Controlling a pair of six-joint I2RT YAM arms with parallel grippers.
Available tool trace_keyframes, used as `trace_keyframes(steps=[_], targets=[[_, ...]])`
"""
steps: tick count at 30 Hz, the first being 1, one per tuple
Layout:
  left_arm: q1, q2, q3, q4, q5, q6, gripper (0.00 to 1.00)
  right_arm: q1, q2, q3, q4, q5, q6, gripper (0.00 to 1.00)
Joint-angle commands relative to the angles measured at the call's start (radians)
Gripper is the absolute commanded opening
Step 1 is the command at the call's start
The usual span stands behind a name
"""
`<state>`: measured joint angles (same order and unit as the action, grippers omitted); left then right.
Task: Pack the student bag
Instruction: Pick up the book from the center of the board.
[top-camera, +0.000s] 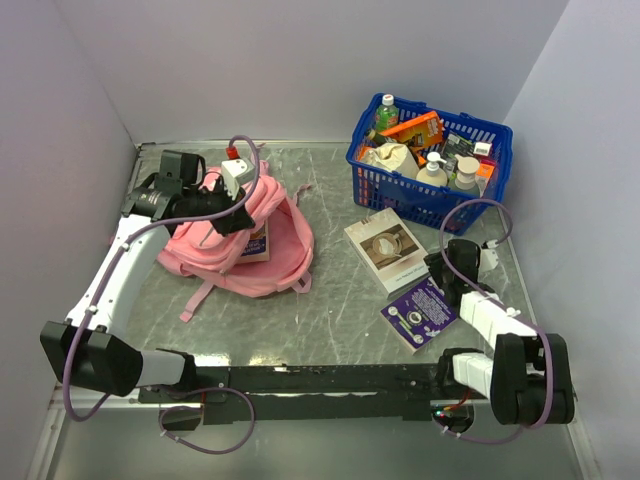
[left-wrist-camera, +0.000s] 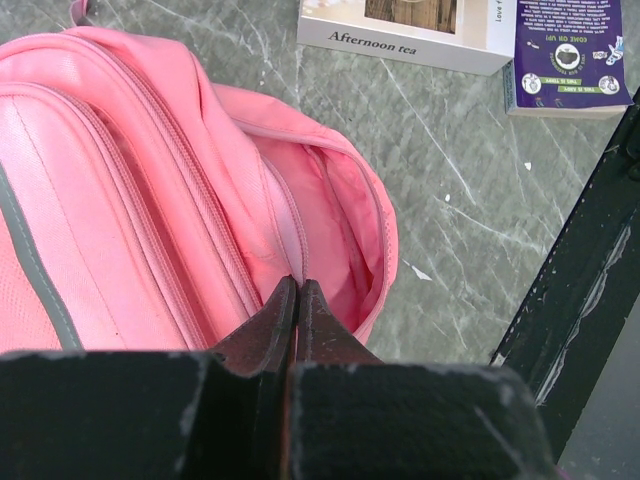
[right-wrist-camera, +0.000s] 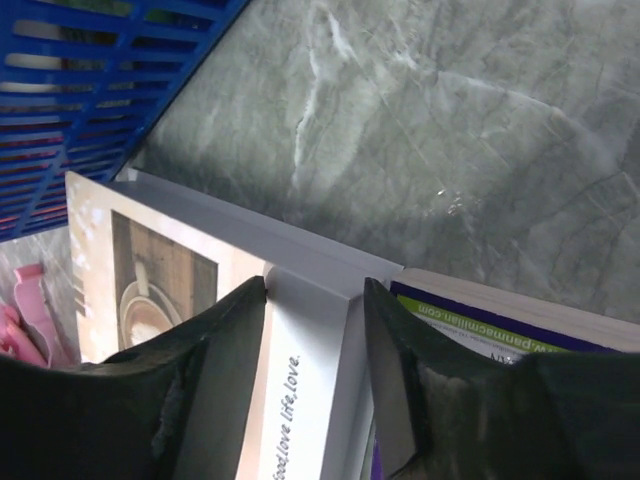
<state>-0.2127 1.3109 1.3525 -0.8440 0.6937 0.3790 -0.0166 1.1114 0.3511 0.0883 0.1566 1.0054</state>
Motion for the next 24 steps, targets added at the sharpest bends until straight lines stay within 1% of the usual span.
trace_keyframes(steps=[1,3,4,9,11,12,13,15,16,18,20,22,24], targets=[[-0.002,-0.012,0.04,0.034,0.059,-0.002,0.01,-0.008,0.031,-0.009,0.068,0.011,-0.004,0.45],[-0.002,-0.013,0.037,0.036,0.056,-0.002,0.01,-0.008,0.041,-0.006,0.079,0.003,-0.01,0.42],[-0.002,-0.013,0.033,0.036,0.056,-0.002,0.01,-0.008,0.044,-0.004,0.079,0.001,-0.013,0.37],[-0.002,-0.016,0.028,0.042,0.056,-0.005,0.01,-0.008,0.021,-0.006,0.08,-0.031,-0.016,0.29],[-0.002,-0.013,0.03,0.042,0.058,-0.006,0.01,-0.008,-0.01,-0.004,0.079,-0.04,-0.031,0.23],[-0.002,-0.015,0.03,0.045,0.058,-0.005,0.01,-0.005,-0.021,-0.004,0.071,-0.067,-0.027,0.19],[-0.002,-0.015,0.03,0.048,0.058,-0.008,0.01,-0.005,-0.053,-0.004,0.07,-0.08,-0.021,0.13],[-0.002,-0.015,0.03,0.049,0.053,-0.009,0.01,0.003,-0.108,-0.011,0.058,-0.109,-0.001,0.06],[-0.002,-0.015,0.03,0.049,0.055,-0.011,0.01,0.007,-0.126,-0.008,0.05,-0.133,0.01,0.0],[-0.002,-0.015,0.03,0.046,0.05,-0.009,0.01,0.012,-0.171,0.011,-0.001,-0.152,0.025,0.0],[-0.002,-0.018,0.028,0.052,0.044,-0.009,0.01,0.043,-0.197,0.037,-0.047,-0.154,0.045,0.0],[-0.002,-0.022,0.022,0.056,0.035,-0.009,0.01,0.062,-0.231,0.043,-0.062,-0.207,0.062,0.0],[-0.002,-0.027,0.019,0.06,0.032,-0.011,0.01,0.086,-0.263,0.049,-0.065,-0.224,0.091,0.0]])
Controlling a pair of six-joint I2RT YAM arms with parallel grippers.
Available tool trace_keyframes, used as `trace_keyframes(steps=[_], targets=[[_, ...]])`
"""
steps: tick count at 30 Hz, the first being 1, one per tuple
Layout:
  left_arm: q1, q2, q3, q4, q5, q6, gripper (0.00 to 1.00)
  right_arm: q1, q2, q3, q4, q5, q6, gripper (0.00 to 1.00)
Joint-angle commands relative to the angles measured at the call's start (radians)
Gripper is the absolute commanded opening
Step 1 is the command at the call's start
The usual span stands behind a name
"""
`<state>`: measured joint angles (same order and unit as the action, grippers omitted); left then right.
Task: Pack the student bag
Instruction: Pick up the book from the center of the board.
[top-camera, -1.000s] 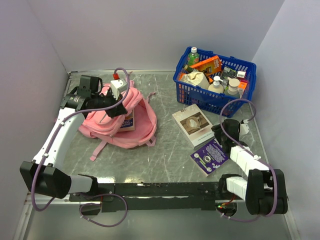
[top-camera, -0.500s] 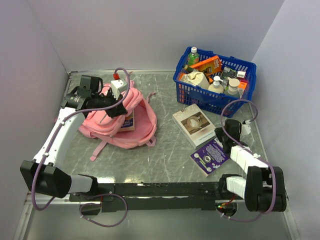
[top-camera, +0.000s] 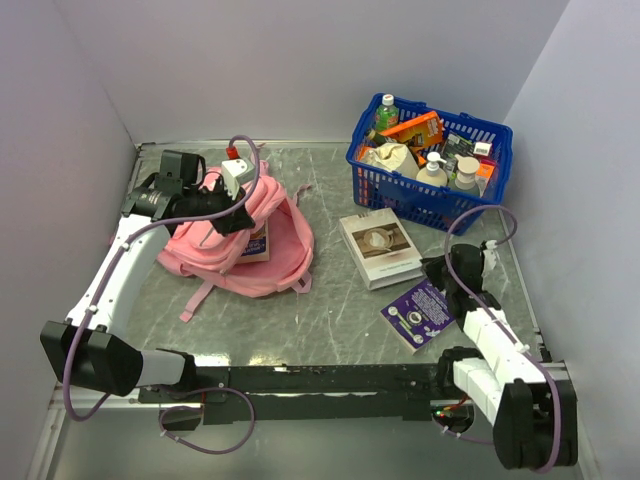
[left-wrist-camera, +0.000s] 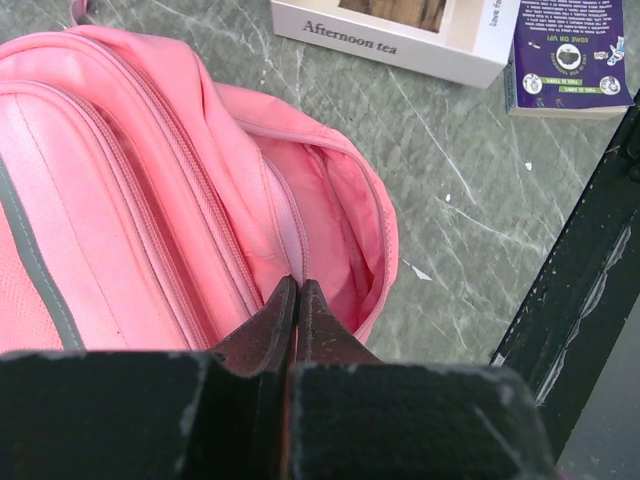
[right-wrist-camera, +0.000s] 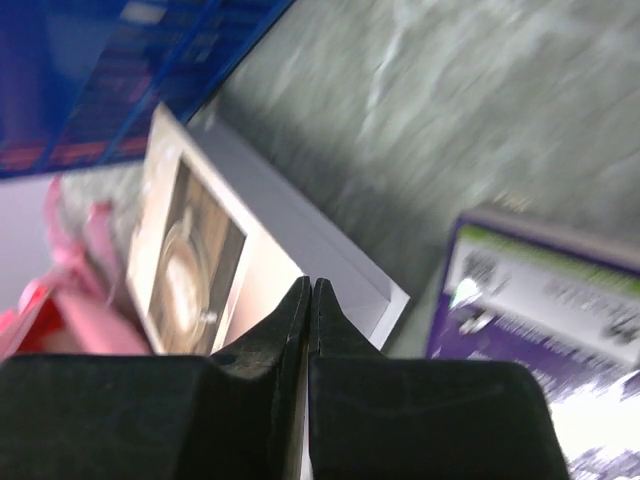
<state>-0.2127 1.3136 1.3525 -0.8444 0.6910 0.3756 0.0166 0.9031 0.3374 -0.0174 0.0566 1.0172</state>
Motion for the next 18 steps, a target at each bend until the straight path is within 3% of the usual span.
trace_keyframes(steps=[1,13,18], targets=[[-0.002,-0.031,0.019,0.062,0.031,-0.009,0.01,0.08,-0.062,0.071,0.034,-0.133,0.099,0.0],[-0.002,-0.036,0.017,0.085,0.013,-0.017,0.01,0.293,-0.194,0.158,-0.019,-0.186,0.293,0.0],[-0.002,-0.03,0.016,0.096,0.018,-0.026,0.01,0.372,-0.19,0.175,0.059,-0.163,0.368,0.0]])
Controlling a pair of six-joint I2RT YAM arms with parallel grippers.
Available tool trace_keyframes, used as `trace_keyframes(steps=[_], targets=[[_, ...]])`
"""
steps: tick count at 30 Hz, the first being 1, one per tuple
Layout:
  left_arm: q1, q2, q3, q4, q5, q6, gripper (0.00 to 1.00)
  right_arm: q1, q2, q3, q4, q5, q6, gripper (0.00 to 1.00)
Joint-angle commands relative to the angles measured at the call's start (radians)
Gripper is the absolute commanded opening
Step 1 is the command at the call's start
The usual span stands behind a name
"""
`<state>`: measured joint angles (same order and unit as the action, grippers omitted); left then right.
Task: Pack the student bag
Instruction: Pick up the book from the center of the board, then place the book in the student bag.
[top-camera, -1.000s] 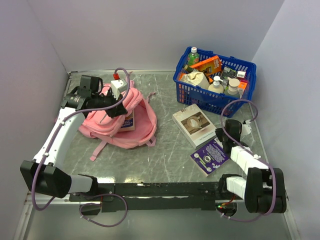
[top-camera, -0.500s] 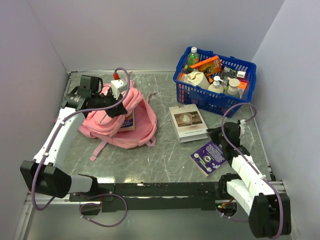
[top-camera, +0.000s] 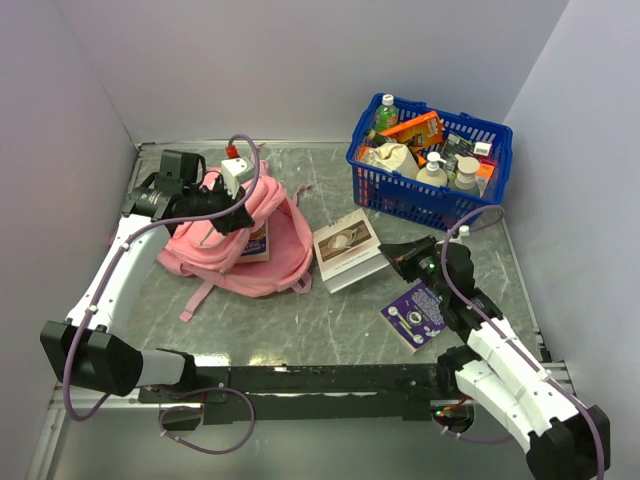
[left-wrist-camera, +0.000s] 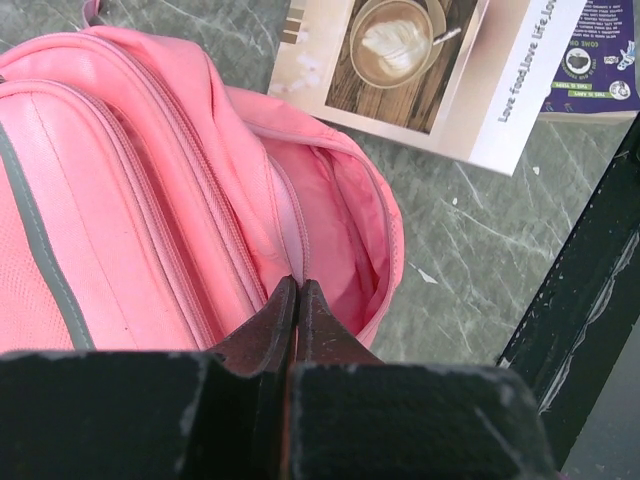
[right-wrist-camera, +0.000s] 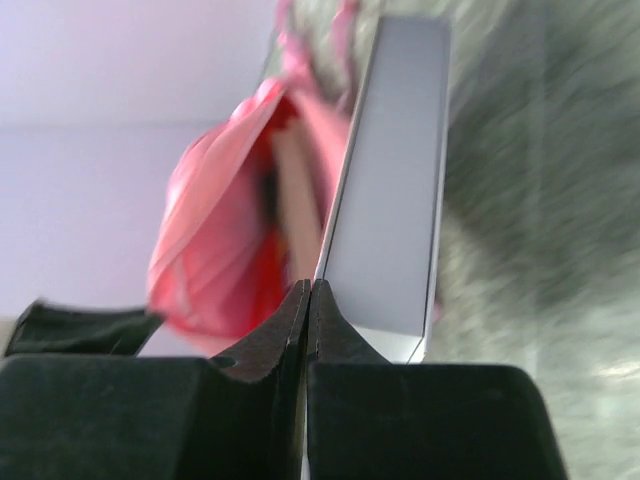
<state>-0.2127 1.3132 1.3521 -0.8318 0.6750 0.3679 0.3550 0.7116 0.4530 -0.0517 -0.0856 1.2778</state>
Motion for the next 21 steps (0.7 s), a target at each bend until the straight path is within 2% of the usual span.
trace_keyframes(steps=[1,11,15,21], targets=[[-0.002,-0.028,0.021,0.077,0.034,-0.018,0.01,0.035,0.005,0.079,0.084,-0.016,0.1,0.0],[-0.002,-0.04,-0.005,0.091,0.031,-0.023,0.01,0.033,0.106,0.438,0.033,-0.013,0.009,0.0],[-0.002,-0.048,-0.005,0.097,0.025,-0.026,0.01,0.039,0.137,0.477,0.038,-0.037,0.011,0.0],[-0.002,-0.06,0.031,0.114,0.005,-0.052,0.01,0.078,0.117,0.409,0.024,-0.016,0.022,0.0]])
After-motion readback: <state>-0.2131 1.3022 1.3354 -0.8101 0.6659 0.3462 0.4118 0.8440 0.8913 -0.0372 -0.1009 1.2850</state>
